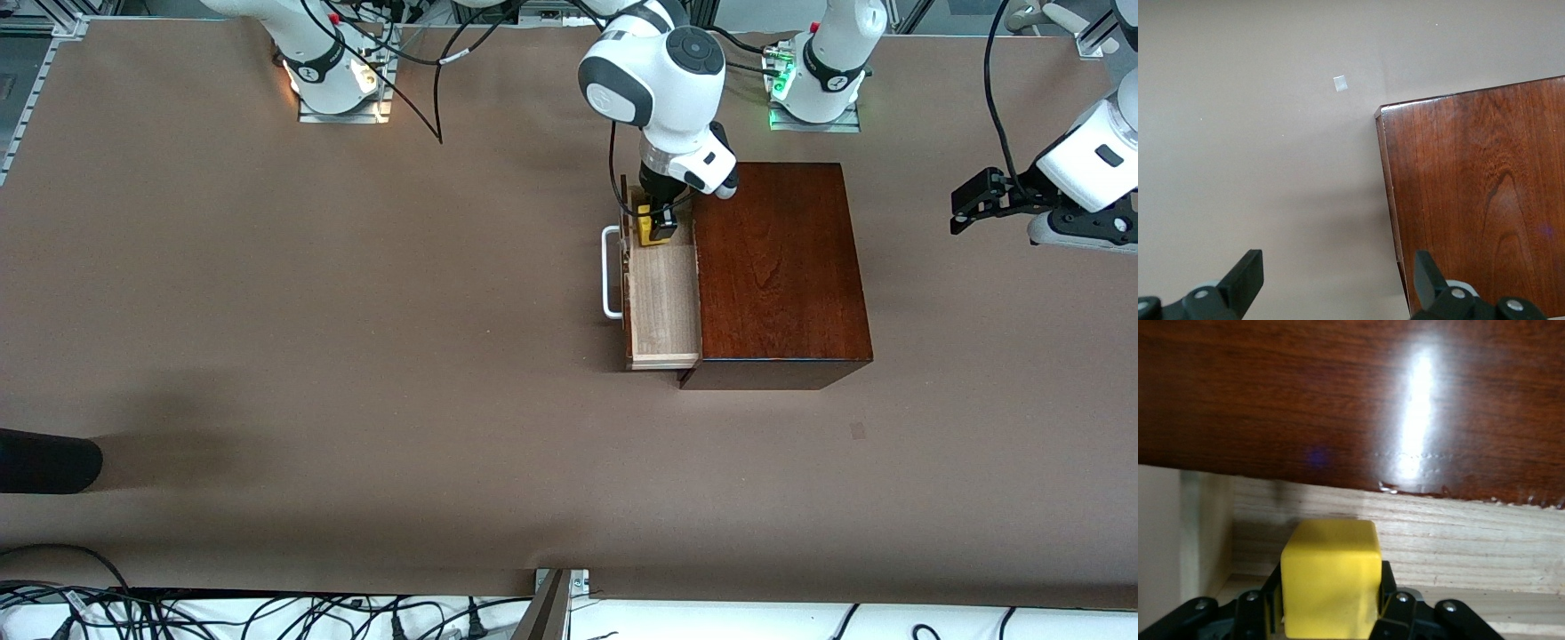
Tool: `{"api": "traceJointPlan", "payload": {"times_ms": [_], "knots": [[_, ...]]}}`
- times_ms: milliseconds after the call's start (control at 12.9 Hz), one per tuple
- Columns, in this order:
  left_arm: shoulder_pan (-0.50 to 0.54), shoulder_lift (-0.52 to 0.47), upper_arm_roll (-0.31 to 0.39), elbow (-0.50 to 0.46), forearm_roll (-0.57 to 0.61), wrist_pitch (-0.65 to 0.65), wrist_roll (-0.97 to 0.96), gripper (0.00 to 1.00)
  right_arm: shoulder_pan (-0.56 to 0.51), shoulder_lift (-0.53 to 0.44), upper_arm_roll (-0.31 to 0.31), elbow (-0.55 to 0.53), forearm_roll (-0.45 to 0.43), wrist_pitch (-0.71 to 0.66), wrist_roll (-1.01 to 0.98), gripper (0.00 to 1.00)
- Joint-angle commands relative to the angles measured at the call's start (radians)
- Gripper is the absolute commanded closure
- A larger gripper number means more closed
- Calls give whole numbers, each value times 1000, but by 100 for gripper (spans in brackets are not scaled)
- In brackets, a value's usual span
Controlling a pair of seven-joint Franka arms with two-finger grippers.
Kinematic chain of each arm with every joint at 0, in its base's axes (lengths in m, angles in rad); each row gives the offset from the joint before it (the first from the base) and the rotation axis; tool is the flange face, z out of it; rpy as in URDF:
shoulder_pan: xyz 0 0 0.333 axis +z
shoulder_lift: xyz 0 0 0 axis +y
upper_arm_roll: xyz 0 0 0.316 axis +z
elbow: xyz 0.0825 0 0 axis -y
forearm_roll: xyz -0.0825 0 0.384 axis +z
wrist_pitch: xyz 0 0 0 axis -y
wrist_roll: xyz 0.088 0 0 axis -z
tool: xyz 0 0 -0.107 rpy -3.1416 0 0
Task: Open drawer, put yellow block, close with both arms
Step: 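Lower the block into the drawer and open the right gripper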
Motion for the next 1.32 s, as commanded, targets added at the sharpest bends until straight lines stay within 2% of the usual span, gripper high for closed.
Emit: {"api": "traceJointPlan", "payload": {"times_ms": [0, 775, 852, 930, 1239], "knots": [[0, 14, -7, 38, -12, -28, 13, 0, -11, 29, 5, 38, -14, 1, -16, 100], [0, 14, -7, 38, -10, -28, 13, 0, -36, 63, 5, 35, -12, 40, -7, 100], [0, 14, -7, 38, -10, -28, 13, 0, -40, 60, 5, 35, -12, 38, -10, 90], [0, 14, -9, 38, -10, -28, 15, 0, -52, 55, 6, 37, -6, 32, -11, 1], [0, 14, -9, 38, -10, -28, 13, 0, -56, 2, 0, 37, -2, 15, -1, 0]]}}
